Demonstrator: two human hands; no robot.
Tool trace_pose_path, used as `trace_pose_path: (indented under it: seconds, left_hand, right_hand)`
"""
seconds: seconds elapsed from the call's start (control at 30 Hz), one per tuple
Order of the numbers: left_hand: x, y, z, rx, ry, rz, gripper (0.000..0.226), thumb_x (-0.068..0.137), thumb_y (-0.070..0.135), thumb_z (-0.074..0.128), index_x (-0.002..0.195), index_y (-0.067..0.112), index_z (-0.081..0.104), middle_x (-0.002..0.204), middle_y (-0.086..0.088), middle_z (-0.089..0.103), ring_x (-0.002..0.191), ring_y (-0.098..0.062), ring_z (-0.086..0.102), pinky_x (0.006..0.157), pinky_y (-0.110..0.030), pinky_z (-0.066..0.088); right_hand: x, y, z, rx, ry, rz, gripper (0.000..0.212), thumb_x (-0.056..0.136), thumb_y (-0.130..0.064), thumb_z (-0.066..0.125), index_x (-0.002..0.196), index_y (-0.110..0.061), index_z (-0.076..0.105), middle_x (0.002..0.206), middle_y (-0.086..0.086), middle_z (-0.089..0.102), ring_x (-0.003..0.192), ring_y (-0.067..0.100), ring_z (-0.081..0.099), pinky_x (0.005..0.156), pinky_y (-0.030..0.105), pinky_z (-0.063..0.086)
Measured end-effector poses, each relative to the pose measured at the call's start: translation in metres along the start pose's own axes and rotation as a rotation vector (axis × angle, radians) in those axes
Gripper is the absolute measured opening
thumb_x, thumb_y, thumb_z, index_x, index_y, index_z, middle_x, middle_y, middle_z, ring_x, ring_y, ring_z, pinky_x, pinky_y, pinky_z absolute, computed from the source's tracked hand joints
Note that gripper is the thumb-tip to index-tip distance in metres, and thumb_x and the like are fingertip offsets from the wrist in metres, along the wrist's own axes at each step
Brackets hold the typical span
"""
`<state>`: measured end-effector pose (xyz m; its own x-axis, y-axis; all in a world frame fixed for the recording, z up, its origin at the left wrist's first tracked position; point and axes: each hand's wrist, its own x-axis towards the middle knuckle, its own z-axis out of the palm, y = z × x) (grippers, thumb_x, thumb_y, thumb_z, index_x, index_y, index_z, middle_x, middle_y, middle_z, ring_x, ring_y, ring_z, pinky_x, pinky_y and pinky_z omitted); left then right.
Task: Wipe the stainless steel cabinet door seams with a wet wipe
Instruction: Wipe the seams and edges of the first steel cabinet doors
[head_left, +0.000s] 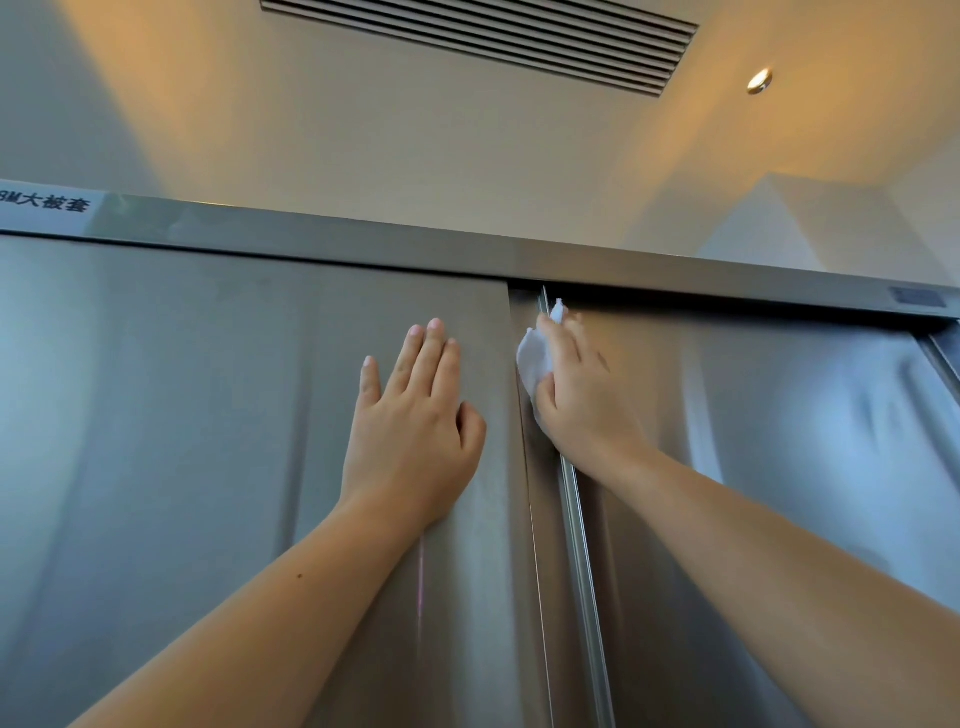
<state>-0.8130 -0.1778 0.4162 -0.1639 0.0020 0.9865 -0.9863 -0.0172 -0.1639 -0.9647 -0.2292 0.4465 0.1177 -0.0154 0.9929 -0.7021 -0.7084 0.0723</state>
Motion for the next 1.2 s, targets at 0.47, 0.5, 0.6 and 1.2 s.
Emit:
trace_pose_path:
  seconds: [0.47,0.5,0.6,1.2]
  left_hand:
    - [0.000,0.000,0.000,0.017,0.004,0.000,0.059,0.091,0.031,0.015,0.148,0.014,0.012,0.156,0.001,0.000,0.142,-0.011,-0.006,0.113,-0.039,-0.002]
    - [-0.001,0.000,0.000,0.018,0.005,0.001,0.060,0.091,0.031,0.014,0.148,0.015,0.012,0.156,0.001,0.000,0.142,-0.011,-0.006,0.113,-0.039,-0.002]
    - [0.000,-0.001,0.001,0.011,0.003,0.002,0.058,0.094,0.030,0.022,0.148,0.015,0.012,0.156,0.001,0.000,0.142,-0.010,-0.007,0.113,-0.039,-0.003]
    - [0.000,0.002,-0.002,0.028,-0.011,-0.005,0.067,0.084,0.034,0.015,0.148,0.014,0.016,0.156,0.001,0.004,0.142,-0.011,-0.004,0.113,-0.040,0.001]
  right_hand:
    - [0.005,0.003,-0.003,-0.234,-0.247,-0.014,0.055,0.098,-0.025,0.023,0.148,-0.010,0.005,0.157,0.007,0.003,0.143,0.018,-0.004,0.114,0.041,0.011]
    - [0.012,0.002,-0.005,-0.230,-0.254,-0.003,0.056,0.099,-0.027,0.023,0.149,-0.011,0.004,0.157,0.008,0.001,0.143,0.018,-0.004,0.113,0.040,0.009]
    - [0.024,0.000,-0.008,-0.222,-0.241,0.015,0.058,0.100,-0.030,0.025,0.149,-0.012,0.000,0.157,0.011,-0.005,0.143,0.019,-0.009,0.114,0.037,0.005]
    - [0.016,0.002,0.002,-0.244,-0.198,0.042,0.059,0.099,-0.029,0.024,0.149,-0.012,-0.001,0.156,0.006,-0.012,0.143,0.019,-0.012,0.114,0.047,0.008]
